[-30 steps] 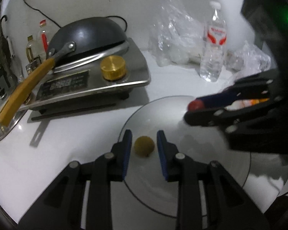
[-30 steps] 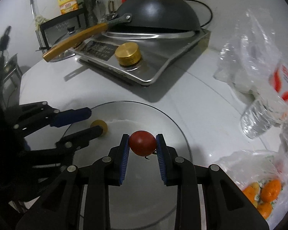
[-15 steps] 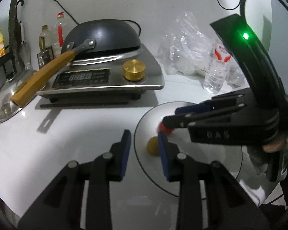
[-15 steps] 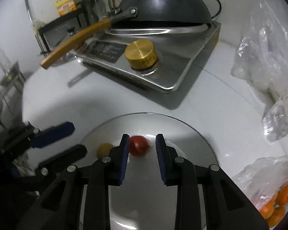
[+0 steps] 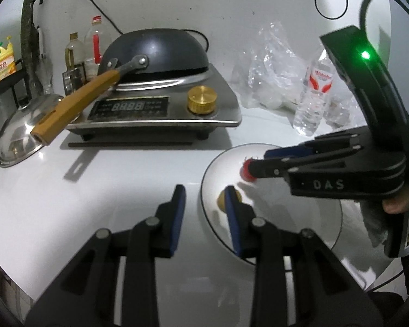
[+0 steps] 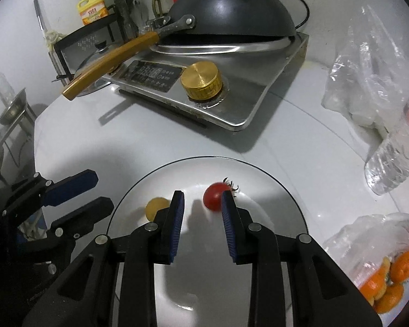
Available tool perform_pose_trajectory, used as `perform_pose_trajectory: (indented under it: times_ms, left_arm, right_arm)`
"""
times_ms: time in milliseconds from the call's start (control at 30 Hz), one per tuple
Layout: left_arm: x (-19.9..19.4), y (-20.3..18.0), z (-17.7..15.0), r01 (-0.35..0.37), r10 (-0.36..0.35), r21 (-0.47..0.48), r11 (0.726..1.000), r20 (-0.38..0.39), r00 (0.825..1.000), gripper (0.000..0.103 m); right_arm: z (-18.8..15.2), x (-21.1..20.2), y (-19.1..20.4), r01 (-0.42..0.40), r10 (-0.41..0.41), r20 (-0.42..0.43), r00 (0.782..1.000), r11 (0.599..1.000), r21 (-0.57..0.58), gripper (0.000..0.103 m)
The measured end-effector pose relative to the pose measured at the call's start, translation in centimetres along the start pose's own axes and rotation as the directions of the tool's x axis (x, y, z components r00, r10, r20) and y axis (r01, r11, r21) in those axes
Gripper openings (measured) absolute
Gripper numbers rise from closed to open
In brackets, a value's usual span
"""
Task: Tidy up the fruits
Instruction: 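Open the left gripper onto the plate while the right gripper releases the tomato beside it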
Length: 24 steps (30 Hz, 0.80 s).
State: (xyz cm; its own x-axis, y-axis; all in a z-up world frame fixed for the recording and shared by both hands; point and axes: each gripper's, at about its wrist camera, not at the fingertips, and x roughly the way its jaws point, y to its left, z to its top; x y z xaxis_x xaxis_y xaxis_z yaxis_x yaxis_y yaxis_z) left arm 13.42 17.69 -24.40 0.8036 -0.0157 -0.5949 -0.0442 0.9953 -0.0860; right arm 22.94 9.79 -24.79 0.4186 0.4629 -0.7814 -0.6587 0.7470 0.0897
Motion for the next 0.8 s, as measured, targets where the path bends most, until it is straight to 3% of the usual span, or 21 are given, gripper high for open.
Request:
perform_pose_trajectory:
  times_ms: [300, 367, 433, 800]
  left_arm:
    - [-1.5, -1.7, 0.2, 0.002, -0.002, 0.010, 1.000, 0.011, 1.000, 0.033]
    - [-1.9, -2.2, 0.2, 0.004, -0.004, 0.010, 1.000, 0.019, 1.000, 0.038]
    - [-2.3, -2.7, 0.2, 0.002, -0.002, 0.009, 1.000, 0.029, 1.000, 0.057]
    - [-4.0, -7.3, 0.6, 0.018, -0.020, 0.063, 0.998, 0.046, 0.999, 0.058]
  right_arm:
    - [-1.3, -3.9, -0.2, 0.024, -0.024, 0.040, 0.999, 1.000, -0.003, 0.030]
    - [-1.8, -4.8, -0.3, 0.030, -0.030, 0.050, 0.998, 1.000, -0.002, 0.030]
    - [-2.3, -5.8, -0.4, 0.033, -0.033, 0.062, 0.998, 0.999, 0.002, 0.030]
    - [-5.3, -10.7, -2.5, 0.057, -0.062, 0.118, 0.991, 0.997, 0.041, 0.030]
